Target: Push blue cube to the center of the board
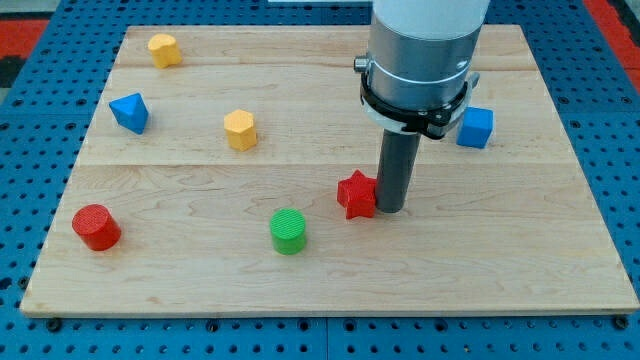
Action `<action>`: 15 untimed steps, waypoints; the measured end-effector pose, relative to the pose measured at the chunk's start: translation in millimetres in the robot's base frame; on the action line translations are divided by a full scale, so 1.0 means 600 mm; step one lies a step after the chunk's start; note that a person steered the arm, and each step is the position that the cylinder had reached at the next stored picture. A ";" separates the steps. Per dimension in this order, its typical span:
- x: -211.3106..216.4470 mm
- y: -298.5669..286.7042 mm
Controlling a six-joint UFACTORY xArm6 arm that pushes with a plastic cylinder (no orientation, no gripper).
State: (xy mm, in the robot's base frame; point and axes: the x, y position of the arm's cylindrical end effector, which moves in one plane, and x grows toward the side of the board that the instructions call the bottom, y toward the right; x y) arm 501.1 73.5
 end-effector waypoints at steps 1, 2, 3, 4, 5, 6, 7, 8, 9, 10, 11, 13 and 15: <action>-0.002 0.176; -0.093 0.298; -0.160 0.356; -0.170 0.297; -0.185 0.220; -0.194 0.130; -0.193 0.060; -0.181 0.076; -0.169 0.065; -0.169 0.044; -0.172 0.058; -0.151 0.129; -0.158 0.010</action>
State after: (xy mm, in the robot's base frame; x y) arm 406.3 79.3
